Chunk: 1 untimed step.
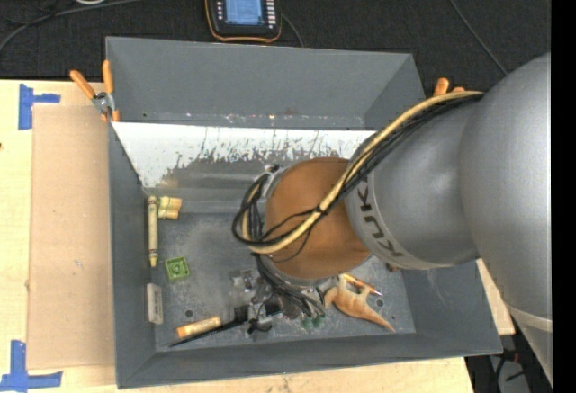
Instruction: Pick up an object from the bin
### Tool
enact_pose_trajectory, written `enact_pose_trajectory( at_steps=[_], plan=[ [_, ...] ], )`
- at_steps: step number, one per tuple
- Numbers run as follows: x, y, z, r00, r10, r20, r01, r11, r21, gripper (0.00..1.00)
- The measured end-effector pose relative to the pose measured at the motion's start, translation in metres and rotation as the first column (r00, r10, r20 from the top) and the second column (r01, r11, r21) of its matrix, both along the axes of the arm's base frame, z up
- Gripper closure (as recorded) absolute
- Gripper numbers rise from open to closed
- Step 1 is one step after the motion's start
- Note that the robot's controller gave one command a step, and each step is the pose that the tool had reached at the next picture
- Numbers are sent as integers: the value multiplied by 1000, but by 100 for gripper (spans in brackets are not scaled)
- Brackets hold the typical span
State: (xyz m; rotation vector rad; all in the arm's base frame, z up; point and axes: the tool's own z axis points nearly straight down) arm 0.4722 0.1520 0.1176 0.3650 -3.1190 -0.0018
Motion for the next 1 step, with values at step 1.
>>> enact_pose_trajectory(
  at_steps=[1],
  plan=[
    [-1, 0, 28, 1000, -1, -6, 1, 1000, -2, 100]
  ],
)
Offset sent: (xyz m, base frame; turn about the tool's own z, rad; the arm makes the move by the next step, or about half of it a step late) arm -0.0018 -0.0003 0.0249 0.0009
